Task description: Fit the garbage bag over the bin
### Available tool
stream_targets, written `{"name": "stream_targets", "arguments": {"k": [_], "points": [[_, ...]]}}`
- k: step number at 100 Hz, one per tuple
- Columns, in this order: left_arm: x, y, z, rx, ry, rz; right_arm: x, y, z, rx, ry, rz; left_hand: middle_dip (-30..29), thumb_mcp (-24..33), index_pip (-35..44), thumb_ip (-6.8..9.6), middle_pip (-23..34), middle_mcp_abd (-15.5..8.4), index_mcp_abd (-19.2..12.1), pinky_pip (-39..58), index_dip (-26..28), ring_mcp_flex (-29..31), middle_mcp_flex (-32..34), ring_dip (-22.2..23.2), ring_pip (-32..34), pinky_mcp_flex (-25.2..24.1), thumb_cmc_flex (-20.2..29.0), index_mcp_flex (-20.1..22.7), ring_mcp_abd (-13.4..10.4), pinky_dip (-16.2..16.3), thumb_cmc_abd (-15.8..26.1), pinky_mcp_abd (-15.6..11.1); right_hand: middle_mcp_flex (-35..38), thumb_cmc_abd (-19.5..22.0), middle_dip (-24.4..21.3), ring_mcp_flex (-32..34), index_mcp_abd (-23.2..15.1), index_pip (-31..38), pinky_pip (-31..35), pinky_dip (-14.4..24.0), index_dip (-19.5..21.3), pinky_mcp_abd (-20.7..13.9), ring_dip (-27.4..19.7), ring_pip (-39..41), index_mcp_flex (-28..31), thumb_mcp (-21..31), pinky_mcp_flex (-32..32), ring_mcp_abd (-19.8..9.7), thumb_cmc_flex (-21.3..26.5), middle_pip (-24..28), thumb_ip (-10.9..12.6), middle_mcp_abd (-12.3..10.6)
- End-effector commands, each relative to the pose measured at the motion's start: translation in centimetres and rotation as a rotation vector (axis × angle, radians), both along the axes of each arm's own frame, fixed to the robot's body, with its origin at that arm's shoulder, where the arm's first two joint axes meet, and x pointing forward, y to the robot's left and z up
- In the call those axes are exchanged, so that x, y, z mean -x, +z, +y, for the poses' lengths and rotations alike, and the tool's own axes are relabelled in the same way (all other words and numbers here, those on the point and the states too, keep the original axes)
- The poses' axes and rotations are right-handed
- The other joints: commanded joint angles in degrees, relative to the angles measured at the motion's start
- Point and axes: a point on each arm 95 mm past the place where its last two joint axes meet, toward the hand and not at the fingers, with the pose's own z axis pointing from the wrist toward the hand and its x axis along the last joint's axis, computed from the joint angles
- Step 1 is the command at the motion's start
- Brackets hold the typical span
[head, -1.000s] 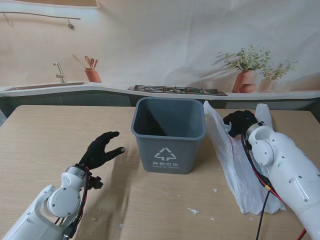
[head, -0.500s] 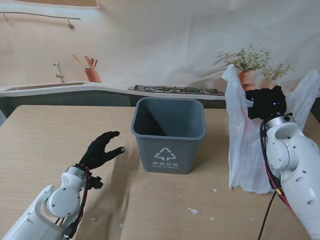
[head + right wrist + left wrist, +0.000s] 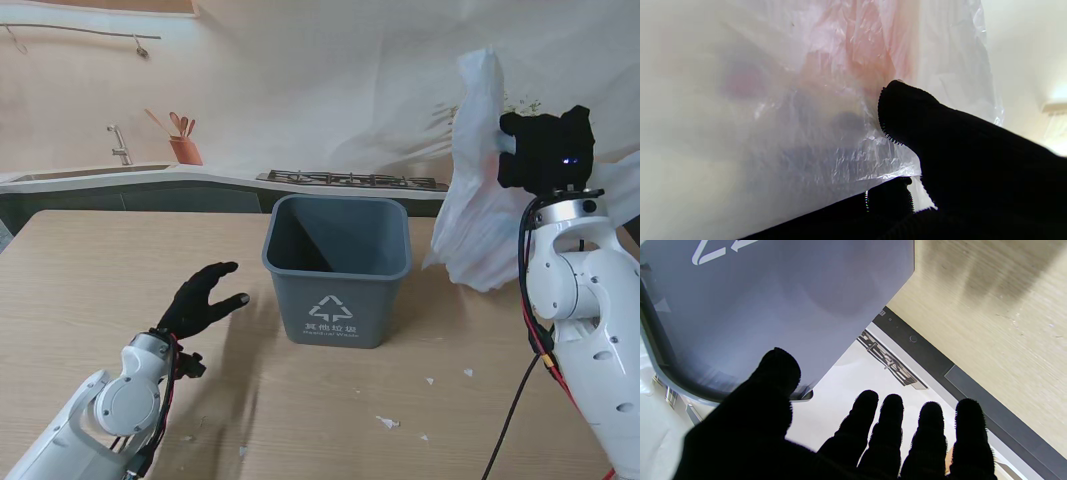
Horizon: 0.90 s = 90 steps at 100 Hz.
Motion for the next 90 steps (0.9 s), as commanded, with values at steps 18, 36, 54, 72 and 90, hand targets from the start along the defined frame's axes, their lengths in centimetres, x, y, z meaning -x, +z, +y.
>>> {"name": "stream_targets", "arguments": {"k": [18, 36, 54, 72, 90], "points": [[0.2, 0.1, -0.2, 0.008, -0.008, 0.002, 1.1, 5.6, 2.1, -0.004, 0.042, -0.137, -0.4, -0.5, 0.0, 1.37, -0.2, -0.3, -0.8, -1.3, -0.2, -0.4, -0.2, -0.6, -0.1, -0.1, -0.2, 0.1, -0.6, -0.3, 1.5, 0.7, -0.7, 1.4, 0.1, -0.5, 1.1, 1.9, 2.0, 1.4, 1.0, -0.2, 0.9, 1.3, -1.2, 1.1, -1.3, 0.5, 1.9, 2.3, 0.8, 1.3], [0.2, 0.1, -0.2, 0.009, -0.01, 0.002, 1.9, 8.5, 3.4, 0.0, 0.066, -0.209, -0.4, -0.5, -0.1, 1.38, -0.2, -0.4, -0.8, -1.3, -0.2, -0.5, -0.7, -0.6, -0.1, 0.0, -0.2, 0.0, -0.6, -0.3, 1.6, 0.7, -0.9, 1.7, 0.1, -0.6, 1.1, 2.0, 2.1, 1.5, 1.0, -0.2, 1.0, 1.3, -1.5, 0.7, -1.3, 0.4, 1.9, 2.4, 1.0, 1.2], [0.3, 0.1, -0.2, 0.011, -0.008, 0.002, 2.6, 10.9, 4.7, -0.012, 0.102, -0.28, -0.4, -0.6, 0.0, 1.37, -0.2, -0.5, -0.8, -1.4, -0.2, -0.4, -0.7, -0.6, -0.1, -0.1, -0.2, 0.0, -0.5, -0.3, 1.6, 0.7, -1.4, 2.6, 0.0, -1.1, 1.2, 2.1, 2.0, 1.5, 1.0, -0.5, 1.0, 1.2, -2.2, 0.1, -1.5, 0.1, 2.0, 2.6, 1.1, 1.0], [0.3, 0.2, -0.2, 0.012, -0.009, 0.001, 2.8, 12.4, 6.5, -0.059, 0.146, -0.317, -0.4, -0.6, 0.0, 1.38, -0.1, -0.5, -0.8, -1.4, -0.2, -0.3, -0.6, -0.5, -0.1, -0.1, -0.2, -0.1, -0.6, -0.4, 1.6, 0.7, -1.8, 3.3, -0.1, -1.3, 1.2, 2.3, 2.1, 1.6, 1.1, -0.6, 1.1, 1.2, -2.7, -0.6, -1.6, -0.2, 2.0, 2.7, 1.4, 0.7], [0.3, 0.2, -0.2, 0.013, -0.01, 0.001, 2.5, 13.2, 8.7, -0.107, 0.196, -0.335, -0.4, -0.5, 0.0, 1.4, -0.2, -0.4, -0.8, -1.4, -0.2, -0.3, -0.6, -0.5, 0.0, -0.1, -0.1, -0.1, -0.5, -0.4, 1.5, 0.8, -2.1, 3.9, -0.2, -1.4, 1.5, 2.4, 2.7, 1.9, 1.1, -0.9, 1.2, 1.1, -3.3, -1.2, -1.3, -0.3, 2.0, 2.8, 1.6, 0.6]]}}
